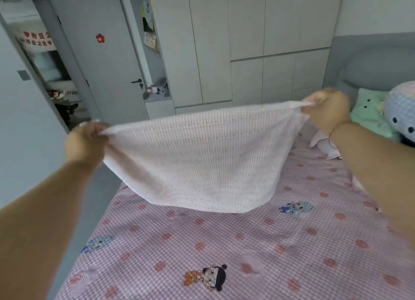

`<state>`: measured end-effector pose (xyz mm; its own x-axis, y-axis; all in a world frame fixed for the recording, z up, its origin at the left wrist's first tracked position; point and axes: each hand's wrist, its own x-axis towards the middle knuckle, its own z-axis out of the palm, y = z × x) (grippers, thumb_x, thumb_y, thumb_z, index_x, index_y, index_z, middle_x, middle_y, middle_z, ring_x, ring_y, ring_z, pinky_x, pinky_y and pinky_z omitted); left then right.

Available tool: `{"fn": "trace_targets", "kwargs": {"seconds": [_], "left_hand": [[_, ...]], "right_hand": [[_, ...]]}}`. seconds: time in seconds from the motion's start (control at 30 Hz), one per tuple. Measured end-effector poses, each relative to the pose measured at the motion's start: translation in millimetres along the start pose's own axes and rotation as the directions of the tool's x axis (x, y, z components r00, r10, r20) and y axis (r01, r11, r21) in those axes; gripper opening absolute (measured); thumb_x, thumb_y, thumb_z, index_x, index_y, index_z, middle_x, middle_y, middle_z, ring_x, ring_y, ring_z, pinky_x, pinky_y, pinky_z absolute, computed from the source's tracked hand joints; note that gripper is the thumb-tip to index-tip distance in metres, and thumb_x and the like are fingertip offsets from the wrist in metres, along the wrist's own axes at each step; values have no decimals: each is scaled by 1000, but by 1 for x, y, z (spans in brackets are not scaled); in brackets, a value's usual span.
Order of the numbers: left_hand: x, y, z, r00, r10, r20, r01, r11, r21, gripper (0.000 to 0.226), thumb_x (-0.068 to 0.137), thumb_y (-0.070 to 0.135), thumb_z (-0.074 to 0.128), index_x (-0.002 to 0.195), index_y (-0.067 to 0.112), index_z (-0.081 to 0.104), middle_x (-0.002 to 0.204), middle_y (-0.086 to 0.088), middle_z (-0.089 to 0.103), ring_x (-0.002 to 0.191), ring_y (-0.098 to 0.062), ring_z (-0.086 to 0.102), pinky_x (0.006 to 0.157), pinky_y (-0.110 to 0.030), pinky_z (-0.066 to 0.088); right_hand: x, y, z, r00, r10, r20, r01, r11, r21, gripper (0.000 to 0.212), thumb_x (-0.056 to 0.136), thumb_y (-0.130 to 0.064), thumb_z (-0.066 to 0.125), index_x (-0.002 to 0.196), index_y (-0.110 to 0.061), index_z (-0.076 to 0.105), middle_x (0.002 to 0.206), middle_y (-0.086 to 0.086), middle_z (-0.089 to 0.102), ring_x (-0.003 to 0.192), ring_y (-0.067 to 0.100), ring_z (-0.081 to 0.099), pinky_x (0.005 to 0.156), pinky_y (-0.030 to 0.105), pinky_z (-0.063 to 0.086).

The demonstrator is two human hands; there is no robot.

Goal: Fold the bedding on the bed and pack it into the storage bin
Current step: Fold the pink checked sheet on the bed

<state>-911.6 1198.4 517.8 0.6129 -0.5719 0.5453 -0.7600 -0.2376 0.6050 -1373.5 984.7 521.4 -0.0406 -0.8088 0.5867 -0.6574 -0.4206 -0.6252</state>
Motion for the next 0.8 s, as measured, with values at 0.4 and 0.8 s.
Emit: {"fn": "trace_targets", "kwargs": {"seconds": [0.4, 0.8], "left_hand": [[-182, -83, 9, 894, -177, 411, 125, 981, 150, 24, 80, 2, 71, 97, 19, 75, 86, -3, 70, 81, -19, 59, 73, -27, 40], [-269, -114, -41, 691, -86, 717, -311, 861, 402, 17, 74, 23, 79, 81, 31, 66, 95, 12, 62, 101, -16, 50, 107, -35, 32]], "right_hand": [[-134, 78, -2, 642, 181, 745, 102, 943, -317, 29, 70, -7, 80, 56, -25, 62, 62, -12, 57, 60, 2, 51, 46, 6, 35], [-250, 79, -62, 457, 313, 833, 219, 868, -446, 28, 61, -15, 85, 57, -19, 58, 90, -11, 64, 88, 14, 59, 70, 23, 45]]}}
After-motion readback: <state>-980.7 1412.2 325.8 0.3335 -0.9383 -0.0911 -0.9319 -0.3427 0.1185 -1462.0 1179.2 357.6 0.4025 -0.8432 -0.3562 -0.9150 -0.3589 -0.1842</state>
